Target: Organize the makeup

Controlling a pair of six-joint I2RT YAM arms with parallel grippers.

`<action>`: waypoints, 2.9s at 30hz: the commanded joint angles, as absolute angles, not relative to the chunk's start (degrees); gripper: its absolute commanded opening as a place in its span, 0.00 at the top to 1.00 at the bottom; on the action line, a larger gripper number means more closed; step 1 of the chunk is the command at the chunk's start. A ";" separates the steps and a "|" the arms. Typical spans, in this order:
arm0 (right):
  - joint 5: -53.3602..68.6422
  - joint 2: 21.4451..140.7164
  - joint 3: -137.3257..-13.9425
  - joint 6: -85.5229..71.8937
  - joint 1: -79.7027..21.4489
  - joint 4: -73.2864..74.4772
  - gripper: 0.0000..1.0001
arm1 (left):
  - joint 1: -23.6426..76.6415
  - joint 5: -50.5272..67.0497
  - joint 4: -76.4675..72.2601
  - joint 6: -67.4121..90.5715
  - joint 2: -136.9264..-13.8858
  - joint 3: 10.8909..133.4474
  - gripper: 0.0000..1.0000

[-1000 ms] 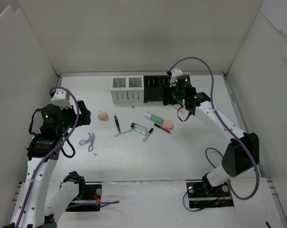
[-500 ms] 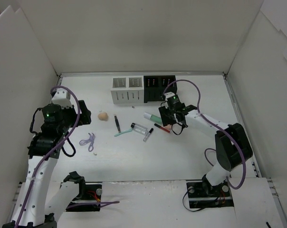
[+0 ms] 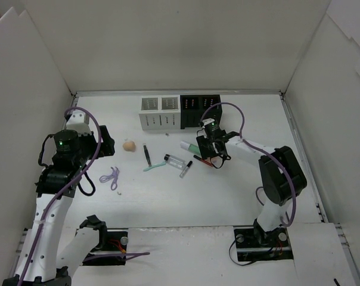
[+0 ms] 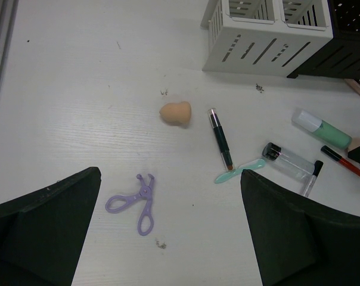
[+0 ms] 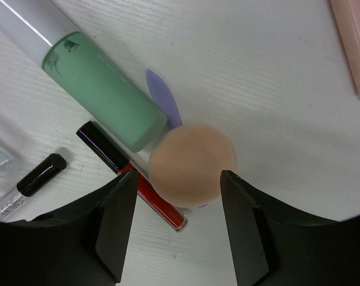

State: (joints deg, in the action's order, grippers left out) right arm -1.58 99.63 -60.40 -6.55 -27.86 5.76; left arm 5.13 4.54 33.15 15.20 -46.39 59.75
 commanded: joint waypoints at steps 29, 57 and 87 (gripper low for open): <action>-8.18 86.57 -73.97 -6.24 -27.16 10.11 0.98 | 4.75 4.57 30.32 15.38 -46.14 61.79 0.01; 11.60 114.70 -110.57 -12.13 -15.29 9.76 0.78 | 4.75 3.69 30.50 15.21 -46.14 61.79 0.01; 4.66 72.17 -69.20 -10.10 -20.13 6.77 0.49 | 4.22 10.98 31.57 22.23 -82.77 72.68 0.27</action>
